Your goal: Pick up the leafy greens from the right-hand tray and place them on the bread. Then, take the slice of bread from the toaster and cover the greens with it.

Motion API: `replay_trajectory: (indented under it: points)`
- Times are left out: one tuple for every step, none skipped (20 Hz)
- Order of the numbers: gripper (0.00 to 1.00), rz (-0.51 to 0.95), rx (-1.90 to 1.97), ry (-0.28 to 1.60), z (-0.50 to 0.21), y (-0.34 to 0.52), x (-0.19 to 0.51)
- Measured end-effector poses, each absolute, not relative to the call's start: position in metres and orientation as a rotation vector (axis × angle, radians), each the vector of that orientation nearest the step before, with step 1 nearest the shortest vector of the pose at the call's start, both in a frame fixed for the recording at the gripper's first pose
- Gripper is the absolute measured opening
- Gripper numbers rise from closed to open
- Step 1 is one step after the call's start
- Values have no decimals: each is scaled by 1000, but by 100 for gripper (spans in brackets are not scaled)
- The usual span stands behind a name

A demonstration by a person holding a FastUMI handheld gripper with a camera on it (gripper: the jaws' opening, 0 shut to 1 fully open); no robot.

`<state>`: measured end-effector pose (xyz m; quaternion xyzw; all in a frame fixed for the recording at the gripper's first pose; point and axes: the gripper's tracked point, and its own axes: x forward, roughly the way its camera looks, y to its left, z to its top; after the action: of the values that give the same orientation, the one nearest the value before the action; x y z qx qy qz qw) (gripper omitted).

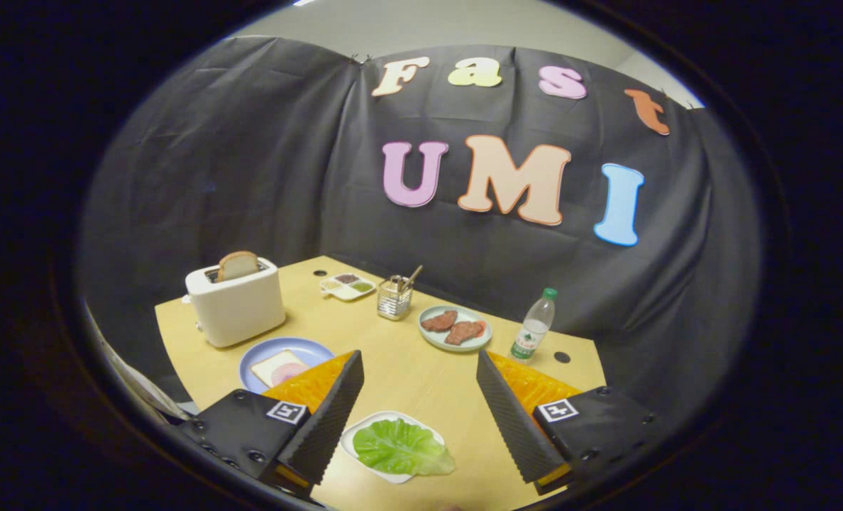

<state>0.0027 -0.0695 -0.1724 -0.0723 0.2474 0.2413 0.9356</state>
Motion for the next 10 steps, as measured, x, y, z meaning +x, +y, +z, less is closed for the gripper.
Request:
replay_trajectory:
  points:
    - [100, 512, -152, 522, -178, -69, 3]
    - [100, 532, -162, 541, -186, -69, 2]
    - [100, 551, -168, 556, -193, -69, 3]
    - [100, 571, -175, 573, -201, -66, 2]
    - [100, 591, -182, 591, -209, -66, 1]
    - [100, 608, -192, 608, -218, -65, -1]
    - [100, 625, -204, 625, -225, -65, -1]
    - [100, 641, -213, 640, -233, -64, -4]
    - [100, 655, -221, 653, -239, -63, -5]
    - [100, 667, -228, 664, -245, -62, -6]
